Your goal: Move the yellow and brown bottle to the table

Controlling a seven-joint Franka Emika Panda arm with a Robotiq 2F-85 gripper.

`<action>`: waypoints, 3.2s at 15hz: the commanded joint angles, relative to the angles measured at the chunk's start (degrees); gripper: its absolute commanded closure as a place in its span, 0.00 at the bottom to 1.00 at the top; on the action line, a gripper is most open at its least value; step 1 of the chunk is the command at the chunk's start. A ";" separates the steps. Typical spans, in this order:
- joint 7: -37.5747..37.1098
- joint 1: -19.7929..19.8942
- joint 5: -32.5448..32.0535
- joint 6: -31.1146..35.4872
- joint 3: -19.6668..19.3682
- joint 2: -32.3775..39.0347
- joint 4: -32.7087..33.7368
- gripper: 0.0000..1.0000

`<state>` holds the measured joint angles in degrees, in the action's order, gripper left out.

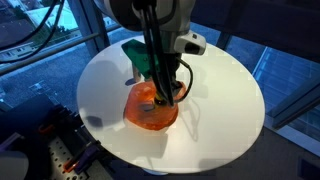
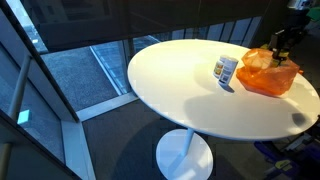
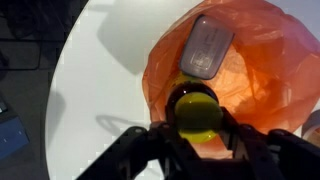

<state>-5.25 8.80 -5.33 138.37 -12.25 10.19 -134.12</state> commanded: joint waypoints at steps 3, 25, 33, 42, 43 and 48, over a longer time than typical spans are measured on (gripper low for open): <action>-3.32 -1.21 -0.21 -3.96 1.29 -3.10 2.76 0.80; -10.29 3.64 -0.15 -12.54 -2.86 4.28 20.56 0.80; -10.19 3.63 1.04 -11.55 -2.94 10.62 23.06 0.80; -9.97 3.44 6.45 -12.68 -0.62 19.16 31.63 0.80; -9.83 3.56 7.20 -12.77 -0.33 20.00 32.55 0.80; -9.15 4.07 9.66 -12.25 0.41 22.50 35.02 0.80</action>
<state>-14.53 11.96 2.44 127.26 -12.51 31.15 -102.05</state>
